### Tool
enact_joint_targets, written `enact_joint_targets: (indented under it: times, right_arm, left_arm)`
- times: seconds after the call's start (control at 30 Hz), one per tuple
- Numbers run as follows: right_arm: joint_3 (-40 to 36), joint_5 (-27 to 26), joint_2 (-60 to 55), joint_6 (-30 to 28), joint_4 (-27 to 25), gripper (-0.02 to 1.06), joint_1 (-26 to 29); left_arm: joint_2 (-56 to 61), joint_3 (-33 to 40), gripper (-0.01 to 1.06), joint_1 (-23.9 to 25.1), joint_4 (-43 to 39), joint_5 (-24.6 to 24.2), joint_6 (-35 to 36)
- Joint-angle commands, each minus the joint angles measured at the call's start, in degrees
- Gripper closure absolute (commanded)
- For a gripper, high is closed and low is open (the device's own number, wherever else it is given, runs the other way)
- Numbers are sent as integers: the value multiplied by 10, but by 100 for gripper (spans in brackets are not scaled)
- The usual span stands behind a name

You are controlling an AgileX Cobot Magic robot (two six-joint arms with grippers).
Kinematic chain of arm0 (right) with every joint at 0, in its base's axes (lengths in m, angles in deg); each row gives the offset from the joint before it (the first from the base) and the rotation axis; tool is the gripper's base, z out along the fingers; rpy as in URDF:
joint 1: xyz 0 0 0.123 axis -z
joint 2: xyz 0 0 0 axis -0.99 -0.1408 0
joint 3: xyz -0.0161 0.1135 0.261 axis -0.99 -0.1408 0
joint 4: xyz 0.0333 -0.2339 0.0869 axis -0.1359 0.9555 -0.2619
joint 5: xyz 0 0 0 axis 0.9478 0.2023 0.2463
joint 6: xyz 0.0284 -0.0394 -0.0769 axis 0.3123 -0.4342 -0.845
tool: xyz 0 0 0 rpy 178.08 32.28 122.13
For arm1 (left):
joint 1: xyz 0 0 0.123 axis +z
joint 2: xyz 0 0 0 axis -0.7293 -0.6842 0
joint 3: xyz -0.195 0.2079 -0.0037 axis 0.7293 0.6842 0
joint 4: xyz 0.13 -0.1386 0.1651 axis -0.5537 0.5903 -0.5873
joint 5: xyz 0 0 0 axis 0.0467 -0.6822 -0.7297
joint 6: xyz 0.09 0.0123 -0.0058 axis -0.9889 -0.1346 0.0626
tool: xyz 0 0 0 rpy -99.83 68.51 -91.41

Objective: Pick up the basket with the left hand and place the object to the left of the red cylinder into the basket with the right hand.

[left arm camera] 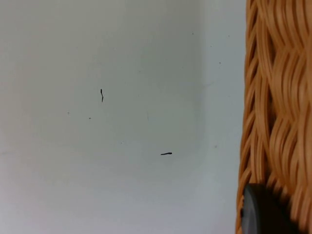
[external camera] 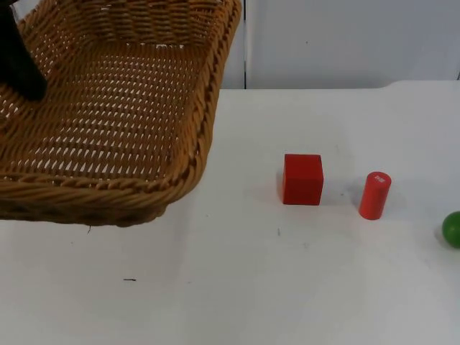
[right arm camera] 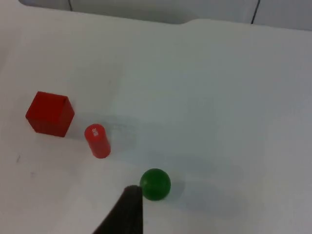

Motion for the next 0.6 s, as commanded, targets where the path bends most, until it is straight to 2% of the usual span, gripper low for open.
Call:
enact_joint_targets:
  times: [0.0,0.17,0.43,0.57]
  right_arm:
    - [24,-6,-44,-16,-11,-1,4]
    - [62,-29,-130,-36,-11,-1,4]
    - [127,-29,-217,-36,-12,-1,4]
    - [181,-25,-265,-36,-31,-1,2]
  left_arm:
    - [9,1,105,1,20,1,5]
    - [9,1,105,1,17,2,5]
    - [9,1,105,1,17,6,7]
    - [9,1,105,1,17,9,14]
